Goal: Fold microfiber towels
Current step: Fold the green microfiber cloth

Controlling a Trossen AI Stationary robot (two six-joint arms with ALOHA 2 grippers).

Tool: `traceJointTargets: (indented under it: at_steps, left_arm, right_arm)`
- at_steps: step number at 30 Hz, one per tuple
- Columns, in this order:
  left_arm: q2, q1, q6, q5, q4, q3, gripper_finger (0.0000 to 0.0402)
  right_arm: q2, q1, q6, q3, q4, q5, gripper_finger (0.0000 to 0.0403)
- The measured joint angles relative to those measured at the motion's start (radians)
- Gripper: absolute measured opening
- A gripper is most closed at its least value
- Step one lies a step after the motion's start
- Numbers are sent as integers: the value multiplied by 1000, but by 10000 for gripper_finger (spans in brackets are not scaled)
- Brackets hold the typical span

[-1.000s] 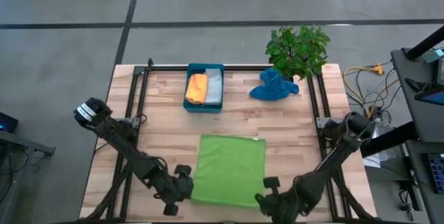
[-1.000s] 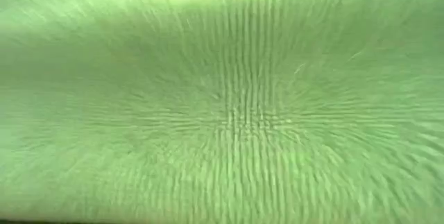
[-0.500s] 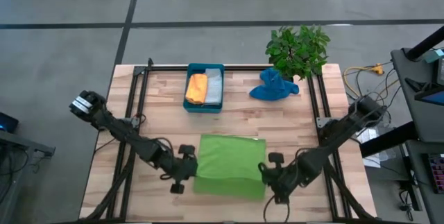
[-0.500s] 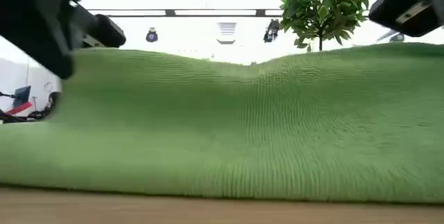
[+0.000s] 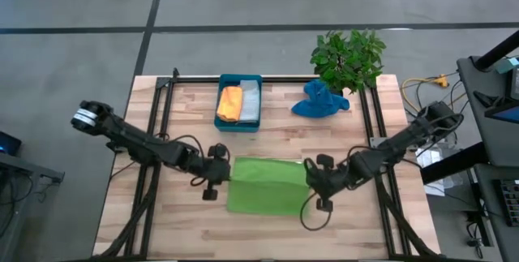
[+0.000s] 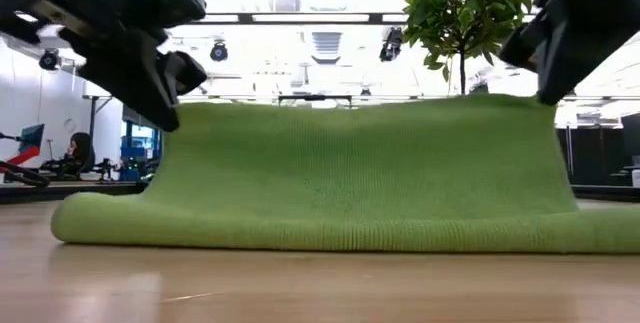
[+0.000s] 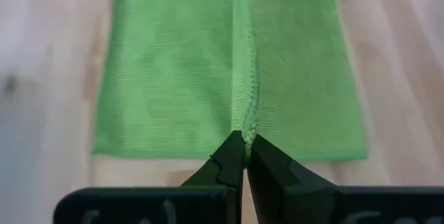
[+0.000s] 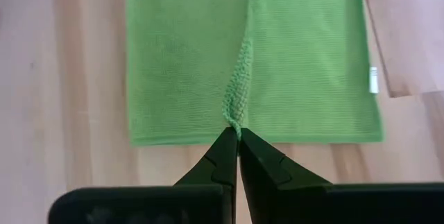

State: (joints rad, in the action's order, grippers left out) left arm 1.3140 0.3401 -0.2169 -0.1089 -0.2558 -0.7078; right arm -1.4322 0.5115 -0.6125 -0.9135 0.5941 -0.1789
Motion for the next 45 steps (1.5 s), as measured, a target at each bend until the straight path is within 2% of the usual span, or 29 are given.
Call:
traceJointTargets:
  at_steps: [16,30,45]
  left_arm:
    - [25,-107,123,10,11,2,0]
    - [119,-141,126,2,61,1,0]
    - [133,-184,129,-32,69,0,0]
  right_arm:
    - [-8,-94,33,58,3,25,8]
    - [-8,-184,39,68,4,21,8]
    - [-9,-242,72,94,0,29,9]
